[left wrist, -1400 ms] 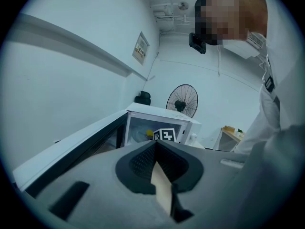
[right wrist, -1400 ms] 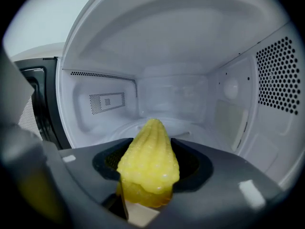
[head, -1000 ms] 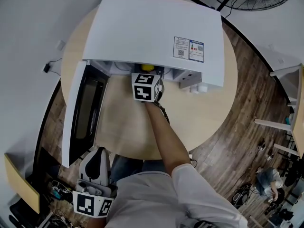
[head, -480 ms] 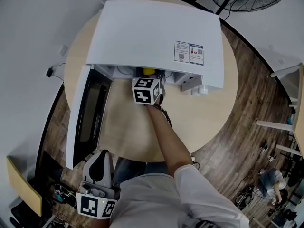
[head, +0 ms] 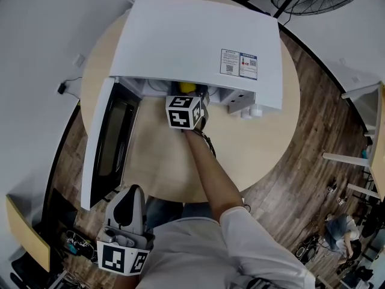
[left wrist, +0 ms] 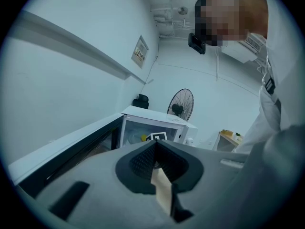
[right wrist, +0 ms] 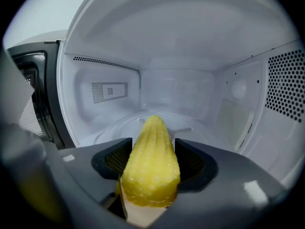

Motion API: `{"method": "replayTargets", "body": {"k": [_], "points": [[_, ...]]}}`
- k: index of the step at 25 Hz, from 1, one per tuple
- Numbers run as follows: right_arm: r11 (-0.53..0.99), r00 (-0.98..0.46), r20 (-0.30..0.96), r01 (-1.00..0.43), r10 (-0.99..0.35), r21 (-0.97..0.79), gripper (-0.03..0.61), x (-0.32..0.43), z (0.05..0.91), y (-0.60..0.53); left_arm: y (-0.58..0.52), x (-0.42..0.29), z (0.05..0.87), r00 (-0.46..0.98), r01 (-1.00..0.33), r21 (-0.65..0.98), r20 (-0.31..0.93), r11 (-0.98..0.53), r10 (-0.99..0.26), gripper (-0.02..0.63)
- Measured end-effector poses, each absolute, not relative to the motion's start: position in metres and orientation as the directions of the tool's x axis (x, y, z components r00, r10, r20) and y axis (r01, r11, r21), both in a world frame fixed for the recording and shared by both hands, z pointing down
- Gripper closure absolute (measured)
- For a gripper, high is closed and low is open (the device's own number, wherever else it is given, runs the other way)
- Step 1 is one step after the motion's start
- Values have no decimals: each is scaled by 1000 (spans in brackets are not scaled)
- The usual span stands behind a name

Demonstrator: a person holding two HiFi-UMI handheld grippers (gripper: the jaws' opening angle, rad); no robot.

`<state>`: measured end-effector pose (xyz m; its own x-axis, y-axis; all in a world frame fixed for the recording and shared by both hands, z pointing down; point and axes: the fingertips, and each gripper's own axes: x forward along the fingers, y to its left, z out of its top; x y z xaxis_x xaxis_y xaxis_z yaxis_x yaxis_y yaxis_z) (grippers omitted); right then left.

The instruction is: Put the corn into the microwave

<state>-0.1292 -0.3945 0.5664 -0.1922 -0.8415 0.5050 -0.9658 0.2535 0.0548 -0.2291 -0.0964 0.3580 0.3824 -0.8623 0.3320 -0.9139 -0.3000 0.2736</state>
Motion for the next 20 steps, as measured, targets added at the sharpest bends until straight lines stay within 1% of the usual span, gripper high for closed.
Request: {"method": "replayTargets", "body": {"k": [9,12,20], "points": [[305,-255,489,-952,-834,25,212,-136,564,-391,-97,-224,356,394,-910,270,329,-315,-858,614],[313,-264,479,-950,-837,23,202,-137,562,-389,-97,-222,356,398,-909,270,331,-319,-855,614],[304,-273,442,-953,-854,-1,202,-134,554,-378,-100,-218,357,405,-906,270,330,-325,-853,614]]}}
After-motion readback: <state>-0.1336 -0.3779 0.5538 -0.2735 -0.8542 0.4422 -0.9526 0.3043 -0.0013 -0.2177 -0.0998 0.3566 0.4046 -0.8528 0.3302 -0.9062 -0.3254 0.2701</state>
